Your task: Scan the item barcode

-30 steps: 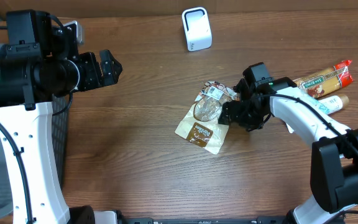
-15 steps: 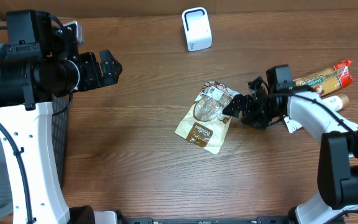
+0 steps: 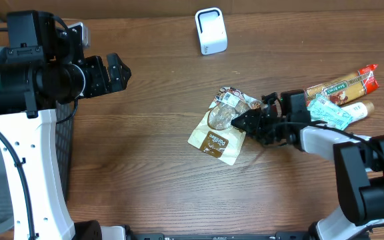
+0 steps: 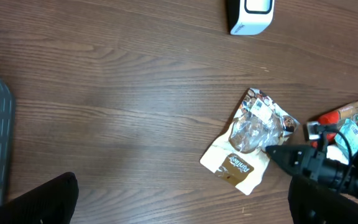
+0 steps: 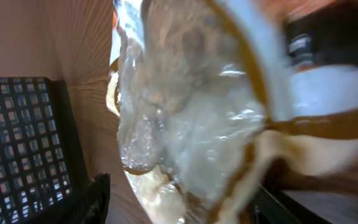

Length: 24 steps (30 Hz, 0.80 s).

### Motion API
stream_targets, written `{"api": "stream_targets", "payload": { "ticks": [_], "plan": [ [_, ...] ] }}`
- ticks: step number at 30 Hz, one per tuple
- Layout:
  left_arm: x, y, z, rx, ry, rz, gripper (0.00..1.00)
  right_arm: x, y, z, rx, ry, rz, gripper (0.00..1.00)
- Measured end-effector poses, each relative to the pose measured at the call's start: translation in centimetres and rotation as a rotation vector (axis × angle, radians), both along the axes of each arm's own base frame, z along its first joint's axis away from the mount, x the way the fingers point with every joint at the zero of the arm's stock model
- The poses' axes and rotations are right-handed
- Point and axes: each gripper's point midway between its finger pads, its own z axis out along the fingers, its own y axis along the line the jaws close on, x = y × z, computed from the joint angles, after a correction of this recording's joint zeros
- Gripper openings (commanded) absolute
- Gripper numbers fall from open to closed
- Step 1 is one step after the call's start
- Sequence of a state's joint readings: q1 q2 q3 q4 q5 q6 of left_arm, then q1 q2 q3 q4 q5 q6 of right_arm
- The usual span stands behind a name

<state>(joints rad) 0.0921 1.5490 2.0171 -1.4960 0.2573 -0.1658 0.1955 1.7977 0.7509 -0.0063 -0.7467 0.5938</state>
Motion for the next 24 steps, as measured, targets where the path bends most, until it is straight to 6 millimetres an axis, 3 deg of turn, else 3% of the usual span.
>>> {"api": "stream_targets", "payload": {
  "ticks": [9,15,21,24],
  "plan": [
    [0.0,0.0,0.0,0.000,0.000,0.000,1.00,-0.1,4.2,-0.8,0.025,0.001,0.002,0.46],
    [0.0,0.0,0.0,0.000,0.000,0.000,1.00,0.8,4.7,-0.5,0.035,-0.041,-0.011,0.18],
    [0.0,0.0,0.0,0.000,0.000,0.000,1.00,0.8,5.2,0.1,0.056,-0.089,0.032,0.04],
    [0.0,0.0,0.0,0.000,0.000,0.000,1.00,0.2,5.7,0.6,0.086,-0.100,0.083,0.04]
  ]
}}
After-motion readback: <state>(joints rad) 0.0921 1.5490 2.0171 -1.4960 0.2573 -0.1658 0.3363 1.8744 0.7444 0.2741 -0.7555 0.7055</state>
